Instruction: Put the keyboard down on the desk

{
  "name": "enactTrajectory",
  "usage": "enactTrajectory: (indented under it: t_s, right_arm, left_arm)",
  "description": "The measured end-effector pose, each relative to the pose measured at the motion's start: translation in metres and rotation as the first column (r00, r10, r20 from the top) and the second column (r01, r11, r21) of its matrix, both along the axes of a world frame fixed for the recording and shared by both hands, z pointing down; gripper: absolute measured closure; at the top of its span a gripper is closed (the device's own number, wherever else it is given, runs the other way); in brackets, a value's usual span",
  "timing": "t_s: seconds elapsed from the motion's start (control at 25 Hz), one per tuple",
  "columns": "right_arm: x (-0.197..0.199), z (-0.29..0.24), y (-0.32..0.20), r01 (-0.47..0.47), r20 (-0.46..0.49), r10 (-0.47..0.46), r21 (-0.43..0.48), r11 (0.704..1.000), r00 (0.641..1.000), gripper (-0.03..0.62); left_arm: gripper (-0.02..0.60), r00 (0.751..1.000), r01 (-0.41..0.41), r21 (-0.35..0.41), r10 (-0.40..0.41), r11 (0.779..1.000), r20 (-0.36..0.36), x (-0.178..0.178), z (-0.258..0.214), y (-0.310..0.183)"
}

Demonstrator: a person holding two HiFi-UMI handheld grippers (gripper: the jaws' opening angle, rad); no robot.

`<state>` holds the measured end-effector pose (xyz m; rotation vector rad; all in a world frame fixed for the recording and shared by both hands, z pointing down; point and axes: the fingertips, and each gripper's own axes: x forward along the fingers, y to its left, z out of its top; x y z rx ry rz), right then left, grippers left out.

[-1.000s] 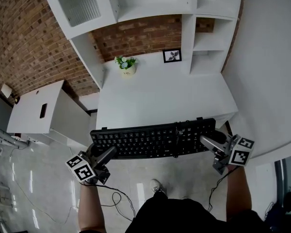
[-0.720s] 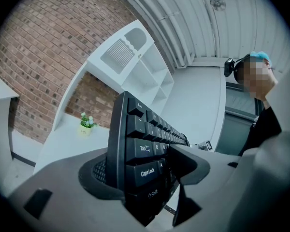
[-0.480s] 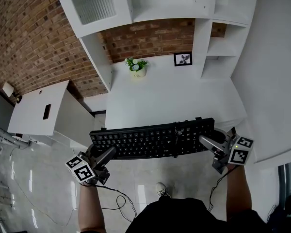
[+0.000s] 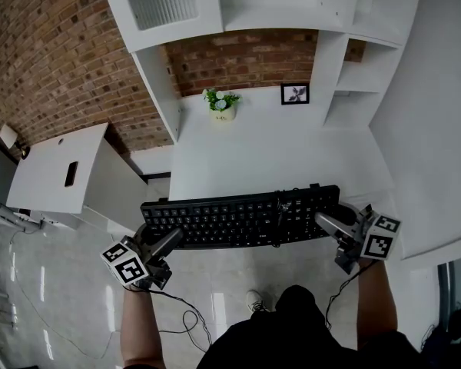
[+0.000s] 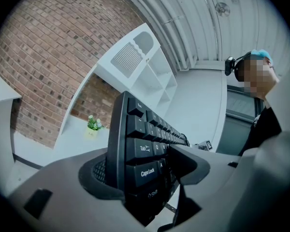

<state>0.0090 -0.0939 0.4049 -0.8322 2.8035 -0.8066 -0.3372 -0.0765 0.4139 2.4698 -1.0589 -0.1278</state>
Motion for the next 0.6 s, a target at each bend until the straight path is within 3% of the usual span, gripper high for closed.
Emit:
enactTrajectory:
  t_s: [0.48,0.6]
  right_arm:
    - [0.0,0.001,-0.003,-0.001,0.005,0.001,-0.009,1.0,1.0,0.391]
    - [-0.001,0.008,-0.041,0.021,0.007,-0.021,-0.016,1.0,1.0,0.391]
  left_arm:
    - [0.265,1.0,0.001,-0.007,-0.001,1.0,0.004,0.0,-0.001,-0.003]
    - [0.265,1.0,0.022,-0.014,-0.022,1.0,0.007,0.0,0.005,-0.033]
